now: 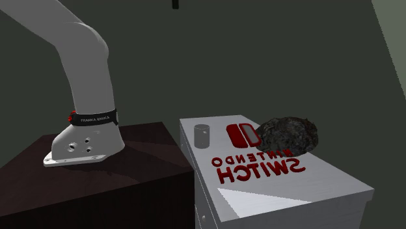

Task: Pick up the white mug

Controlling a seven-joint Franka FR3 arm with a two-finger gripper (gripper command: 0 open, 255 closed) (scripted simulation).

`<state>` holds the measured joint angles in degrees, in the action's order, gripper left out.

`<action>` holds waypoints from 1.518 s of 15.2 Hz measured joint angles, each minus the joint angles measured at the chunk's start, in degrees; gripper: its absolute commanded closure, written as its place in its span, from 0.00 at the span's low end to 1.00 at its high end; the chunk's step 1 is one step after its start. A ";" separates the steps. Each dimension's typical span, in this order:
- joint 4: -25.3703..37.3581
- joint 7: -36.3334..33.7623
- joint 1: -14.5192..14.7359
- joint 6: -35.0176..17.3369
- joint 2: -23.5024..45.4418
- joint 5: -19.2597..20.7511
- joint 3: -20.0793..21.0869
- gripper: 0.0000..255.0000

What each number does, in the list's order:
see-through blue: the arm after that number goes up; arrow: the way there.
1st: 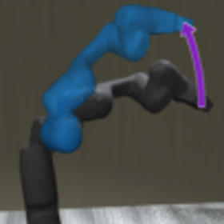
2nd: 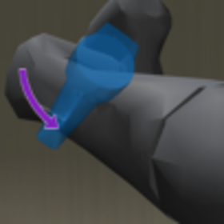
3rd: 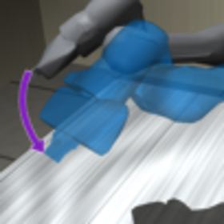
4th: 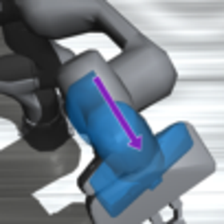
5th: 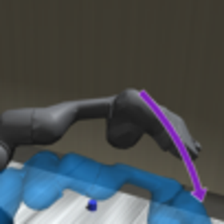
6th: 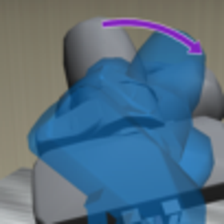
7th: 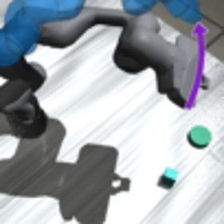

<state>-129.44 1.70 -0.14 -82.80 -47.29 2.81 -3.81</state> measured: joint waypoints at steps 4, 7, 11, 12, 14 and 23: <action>-3.15 -0.69 0.37 -3.26 0.72 -0.46 0.72 0.00; -7.14 -1.75 0.99 -8.22 2.53 -1.19 1.83 0.00; -12.03 -3.08 1.89 -15.29 5.75 -2.06 3.29 0.00; -13.15 -3.40 2.13 -17.06 6.66 -2.29 3.66 0.00; -15.53 -4.23 2.69 -20.42 8.13 -2.83 4.56 0.00; -19.81 -7.47 4.93 -37.00 22.78 -4.54 8.27 0.00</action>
<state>-149.25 -5.77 4.79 -119.80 -24.51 -1.72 4.46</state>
